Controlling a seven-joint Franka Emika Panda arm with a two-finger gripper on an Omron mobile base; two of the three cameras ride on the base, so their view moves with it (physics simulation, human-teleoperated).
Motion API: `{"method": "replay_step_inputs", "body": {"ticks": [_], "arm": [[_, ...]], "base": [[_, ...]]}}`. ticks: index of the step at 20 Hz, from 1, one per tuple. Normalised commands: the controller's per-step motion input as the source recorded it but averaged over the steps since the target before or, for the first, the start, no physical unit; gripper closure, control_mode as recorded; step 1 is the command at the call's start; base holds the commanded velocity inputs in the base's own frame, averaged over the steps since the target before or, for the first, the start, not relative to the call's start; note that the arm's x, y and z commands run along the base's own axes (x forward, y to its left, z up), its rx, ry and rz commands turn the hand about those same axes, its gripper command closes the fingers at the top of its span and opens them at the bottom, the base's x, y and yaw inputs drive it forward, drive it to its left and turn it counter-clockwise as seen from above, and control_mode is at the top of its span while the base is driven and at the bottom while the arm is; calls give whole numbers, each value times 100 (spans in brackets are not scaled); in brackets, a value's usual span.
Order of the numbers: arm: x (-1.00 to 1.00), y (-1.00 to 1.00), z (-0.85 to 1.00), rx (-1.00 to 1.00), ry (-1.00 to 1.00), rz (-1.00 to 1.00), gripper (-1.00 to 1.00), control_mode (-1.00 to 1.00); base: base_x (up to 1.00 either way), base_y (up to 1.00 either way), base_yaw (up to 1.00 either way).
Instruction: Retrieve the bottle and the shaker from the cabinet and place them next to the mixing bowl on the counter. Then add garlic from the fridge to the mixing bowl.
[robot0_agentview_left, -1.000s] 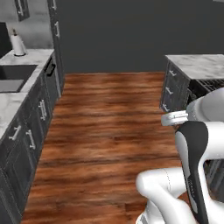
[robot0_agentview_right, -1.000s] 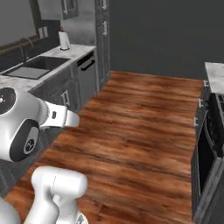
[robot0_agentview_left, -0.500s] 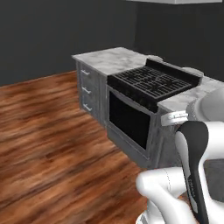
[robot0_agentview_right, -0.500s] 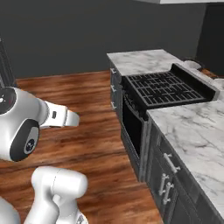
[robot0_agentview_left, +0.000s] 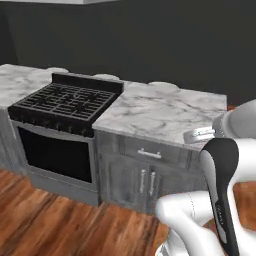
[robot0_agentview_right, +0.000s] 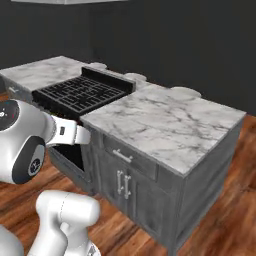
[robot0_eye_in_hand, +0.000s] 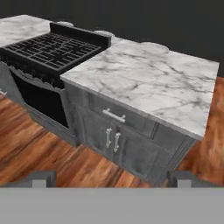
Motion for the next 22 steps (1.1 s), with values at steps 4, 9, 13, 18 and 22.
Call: {"method": "replay_step_inputs", "body": {"ticks": [4,9,13,18,22], "arm": [[0,0,0,0,0,0,-100,100],[0,0,0,0,0,0,-100,100],[0,0,0,0,0,0,-100,100],[0,0,0,0,0,0,-100,100],[0,0,0,0,0,0,-100,100]], "base": [[0,0,-100],[0,0,-100],[0,0,-99],[0,9,-94],[14,8,-58]]}}
